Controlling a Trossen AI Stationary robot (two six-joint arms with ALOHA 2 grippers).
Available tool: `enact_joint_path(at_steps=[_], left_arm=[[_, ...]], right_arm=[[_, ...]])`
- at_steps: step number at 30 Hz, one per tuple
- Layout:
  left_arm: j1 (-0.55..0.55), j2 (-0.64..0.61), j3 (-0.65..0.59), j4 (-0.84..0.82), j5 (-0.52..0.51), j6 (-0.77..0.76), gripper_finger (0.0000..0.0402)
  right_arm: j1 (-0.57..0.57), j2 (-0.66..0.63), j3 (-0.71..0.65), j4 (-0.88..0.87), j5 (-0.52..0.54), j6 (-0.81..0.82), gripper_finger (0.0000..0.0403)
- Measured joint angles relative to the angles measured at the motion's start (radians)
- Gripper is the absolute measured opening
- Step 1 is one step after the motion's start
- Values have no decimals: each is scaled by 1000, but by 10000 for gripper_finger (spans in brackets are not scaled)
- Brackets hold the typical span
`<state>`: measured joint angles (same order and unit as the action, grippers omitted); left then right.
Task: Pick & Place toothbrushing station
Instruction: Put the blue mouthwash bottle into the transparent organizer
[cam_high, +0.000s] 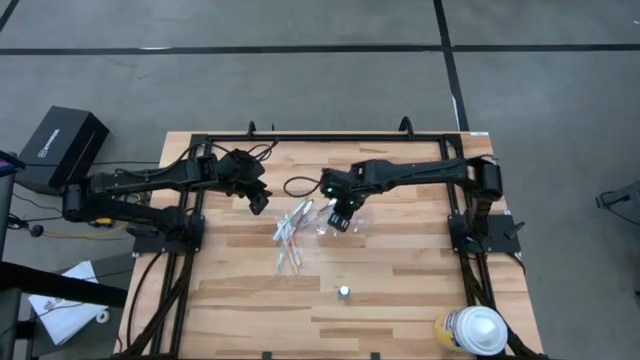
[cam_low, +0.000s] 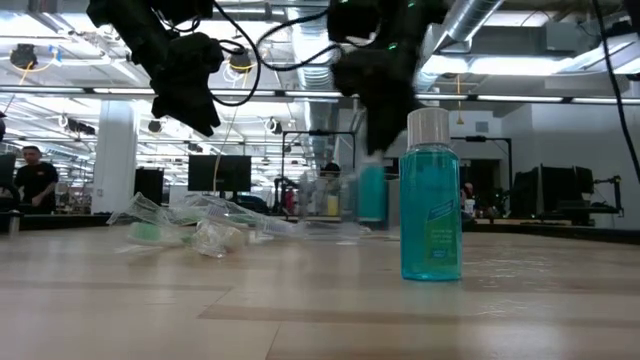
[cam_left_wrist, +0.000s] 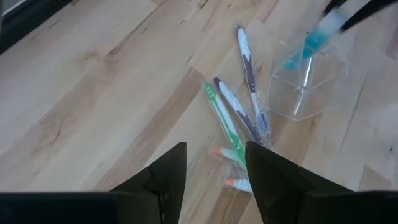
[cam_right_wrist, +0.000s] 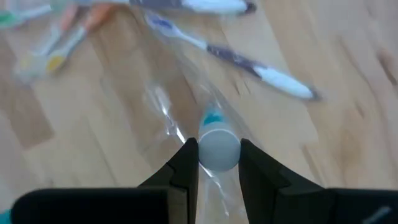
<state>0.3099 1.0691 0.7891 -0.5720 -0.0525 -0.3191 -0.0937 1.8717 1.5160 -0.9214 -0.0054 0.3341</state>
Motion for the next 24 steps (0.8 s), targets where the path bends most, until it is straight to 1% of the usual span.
enact_joint_path(at_steps=[2,4,6,8,16,24], left_arm=[[0,0,0,1,1,0,159],[0,0,0,2,6,5,159],[0,0,0,6,7,6,159],[0,0,0,7,7,18,159],[0,0,0,14,11,25,159],[0,0,0,14,12,24,159]], right_arm=[[6,14,-7,-39,-10,-1,75],[9,30,6,5,-19,5,75],[9,29,3,-34,-21,5,75],[8,29,3,-9,-21,7,75],[8,28,4,-15,-20,6,75],[-8,28,4,-13,19,6,75]])
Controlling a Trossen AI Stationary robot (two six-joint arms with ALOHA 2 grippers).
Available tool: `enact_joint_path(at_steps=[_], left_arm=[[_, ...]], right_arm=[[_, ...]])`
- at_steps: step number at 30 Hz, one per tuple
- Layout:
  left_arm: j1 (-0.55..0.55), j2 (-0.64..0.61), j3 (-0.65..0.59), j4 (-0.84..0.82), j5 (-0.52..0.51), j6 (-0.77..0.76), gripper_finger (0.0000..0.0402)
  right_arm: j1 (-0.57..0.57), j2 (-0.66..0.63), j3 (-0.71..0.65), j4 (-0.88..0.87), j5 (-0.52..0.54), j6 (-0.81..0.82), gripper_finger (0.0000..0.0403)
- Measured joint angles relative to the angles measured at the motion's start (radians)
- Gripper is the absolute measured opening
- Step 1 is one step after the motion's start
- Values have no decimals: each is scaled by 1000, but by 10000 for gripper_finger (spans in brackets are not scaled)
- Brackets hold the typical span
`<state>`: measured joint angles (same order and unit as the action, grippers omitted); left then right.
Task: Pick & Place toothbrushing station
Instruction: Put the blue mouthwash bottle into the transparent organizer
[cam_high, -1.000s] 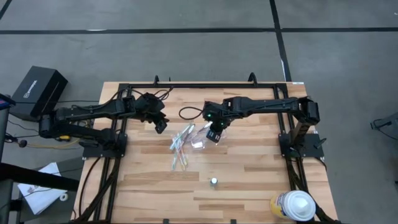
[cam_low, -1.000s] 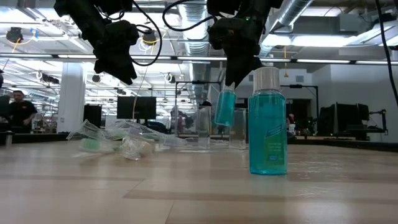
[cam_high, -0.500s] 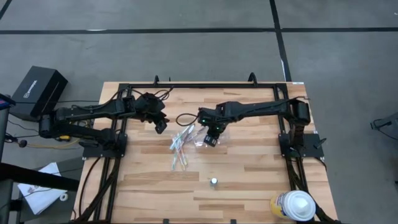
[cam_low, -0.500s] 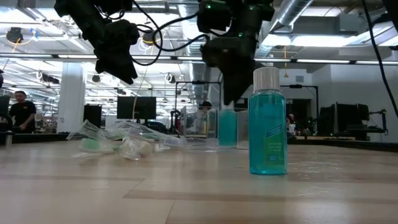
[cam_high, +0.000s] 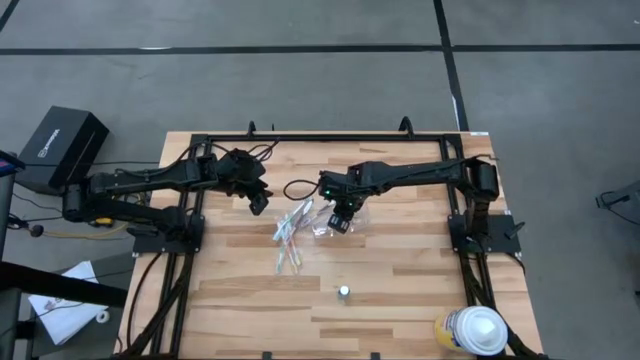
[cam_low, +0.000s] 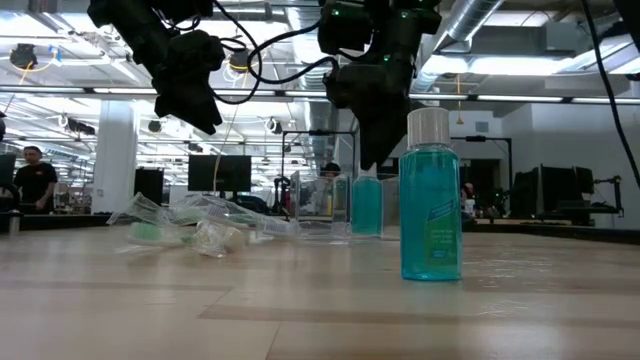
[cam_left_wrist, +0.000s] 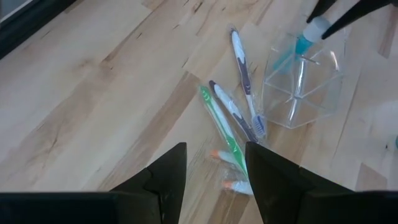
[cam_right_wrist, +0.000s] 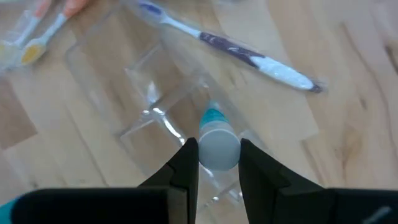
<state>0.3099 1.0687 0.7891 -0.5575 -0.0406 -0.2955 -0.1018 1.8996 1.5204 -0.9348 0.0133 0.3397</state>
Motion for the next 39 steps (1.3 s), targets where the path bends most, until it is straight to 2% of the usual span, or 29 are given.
enact_joint_path(at_steps=[18,20,24,27,31,39], left_arm=[[0,0,0,0,2,2,159],[0,0,0,0,2,2,159],[0,0,0,0,2,2,159],[0,0,0,0,1,2,159],[0,0,0,0,0,2,159],[0,0,0,1,0,2,159]], right_arm=[[-19,0,0,1,14,-18,75],[-19,0,0,1,14,-18,94],[-19,0,-1,0,14,-18,186],[-19,0,-1,0,14,-10,228],[-19,0,-1,-2,13,-1,239],[-20,0,-1,-2,14,1,223]])
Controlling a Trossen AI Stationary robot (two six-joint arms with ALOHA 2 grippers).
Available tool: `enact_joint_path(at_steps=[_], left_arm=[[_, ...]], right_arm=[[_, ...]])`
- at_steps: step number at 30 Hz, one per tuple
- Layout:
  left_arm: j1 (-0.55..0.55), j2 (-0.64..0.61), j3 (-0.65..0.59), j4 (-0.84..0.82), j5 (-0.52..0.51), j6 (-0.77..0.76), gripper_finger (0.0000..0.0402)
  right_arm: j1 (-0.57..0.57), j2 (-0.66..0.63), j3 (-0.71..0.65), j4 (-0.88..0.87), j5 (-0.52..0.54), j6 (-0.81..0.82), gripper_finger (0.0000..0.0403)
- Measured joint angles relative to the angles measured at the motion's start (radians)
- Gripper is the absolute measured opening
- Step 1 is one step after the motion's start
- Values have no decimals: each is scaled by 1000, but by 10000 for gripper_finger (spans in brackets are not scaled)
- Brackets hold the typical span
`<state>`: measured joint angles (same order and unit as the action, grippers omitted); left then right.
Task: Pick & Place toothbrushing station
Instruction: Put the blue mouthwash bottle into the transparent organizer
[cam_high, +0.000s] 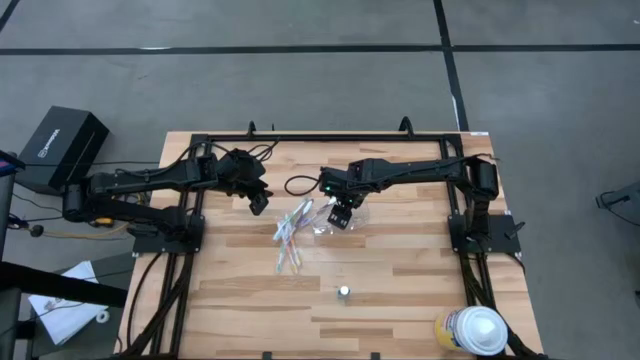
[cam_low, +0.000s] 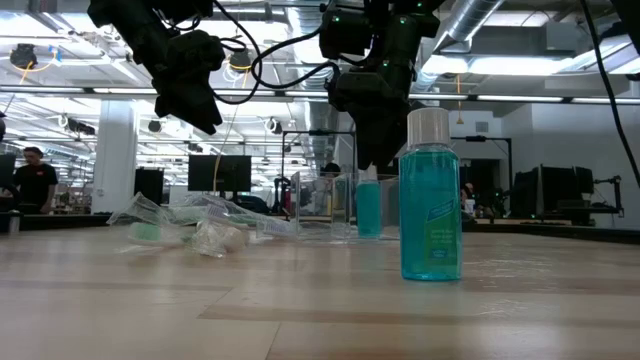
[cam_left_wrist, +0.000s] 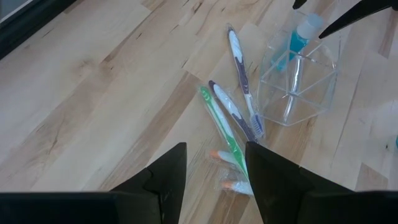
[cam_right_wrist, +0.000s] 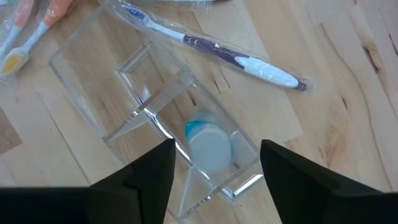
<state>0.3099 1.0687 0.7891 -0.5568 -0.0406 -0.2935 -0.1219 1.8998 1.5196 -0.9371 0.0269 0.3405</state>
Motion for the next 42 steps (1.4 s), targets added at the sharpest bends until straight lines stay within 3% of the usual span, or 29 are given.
enact_joint_path(at_steps=[8,15,19,25,29,35,38,42], left_arm=[[0,0,0,1,0,0,159],[0,0,0,4,0,0,159],[0,0,0,14,2,0,159],[0,-4,23,51,58,-8,159],[0,-18,70,64,131,-26,159],[-63,-47,223,79,328,-94,159],[-171,-44,313,81,319,-121,159],[-325,11,395,25,223,-158,159]], right_arm=[[-6,0,51,-27,0,0,228],[-13,1,177,-160,0,-15,229],[-9,1,328,-291,0,-49,229],[3,-17,664,-443,4,-43,228],[59,-48,842,-497,81,-6,228],[201,-158,735,-529,191,149,228],[279,-175,680,-534,201,209,227],[357,-178,586,-548,209,244,227]])
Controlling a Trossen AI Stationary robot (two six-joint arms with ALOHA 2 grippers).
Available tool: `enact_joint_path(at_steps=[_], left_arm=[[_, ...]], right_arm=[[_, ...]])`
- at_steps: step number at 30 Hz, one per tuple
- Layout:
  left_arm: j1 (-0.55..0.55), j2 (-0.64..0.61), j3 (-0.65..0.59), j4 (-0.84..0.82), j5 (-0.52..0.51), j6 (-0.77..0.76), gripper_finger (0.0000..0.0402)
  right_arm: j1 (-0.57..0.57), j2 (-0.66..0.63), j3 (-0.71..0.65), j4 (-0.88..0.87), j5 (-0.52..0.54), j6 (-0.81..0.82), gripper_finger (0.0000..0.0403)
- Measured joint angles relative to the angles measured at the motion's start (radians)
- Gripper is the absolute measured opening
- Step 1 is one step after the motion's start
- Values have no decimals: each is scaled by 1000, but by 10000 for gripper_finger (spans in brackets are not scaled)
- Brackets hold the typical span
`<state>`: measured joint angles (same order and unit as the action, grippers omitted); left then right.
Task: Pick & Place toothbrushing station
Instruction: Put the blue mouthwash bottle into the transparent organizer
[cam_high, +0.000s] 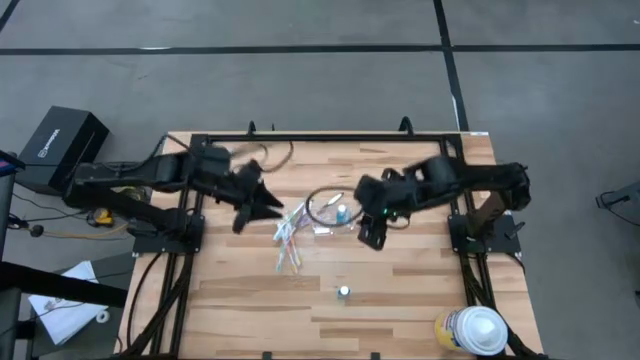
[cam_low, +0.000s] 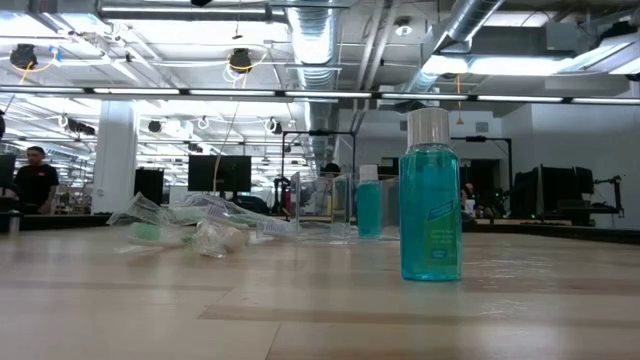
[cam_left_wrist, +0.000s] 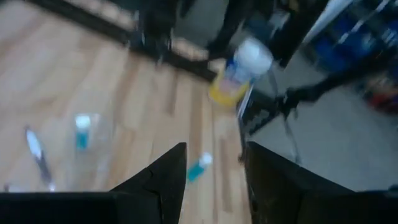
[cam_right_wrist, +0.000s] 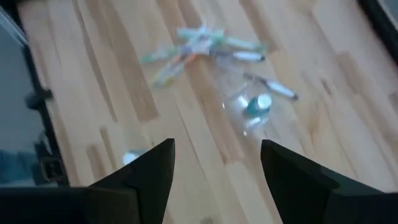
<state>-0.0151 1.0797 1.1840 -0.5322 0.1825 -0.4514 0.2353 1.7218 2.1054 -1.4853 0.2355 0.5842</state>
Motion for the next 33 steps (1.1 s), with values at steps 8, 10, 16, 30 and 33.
enact_joint_path(at_steps=[8,10,16,30,33], left_arm=[[-239,220,20,-33,-143,32,159],[-281,269,20,-24,-149,37,159],[-346,353,20,103,-226,-7,159],[-371,466,20,207,-471,-138,159],[-371,517,36,220,-475,-160,159]], right_arm=[[101,0,-179,63,-3,81,227],[137,-1,-207,78,-6,126,227],[266,-3,-266,105,43,226,227],[558,-214,-376,66,394,564,227],[602,-261,-376,13,456,627,227]])
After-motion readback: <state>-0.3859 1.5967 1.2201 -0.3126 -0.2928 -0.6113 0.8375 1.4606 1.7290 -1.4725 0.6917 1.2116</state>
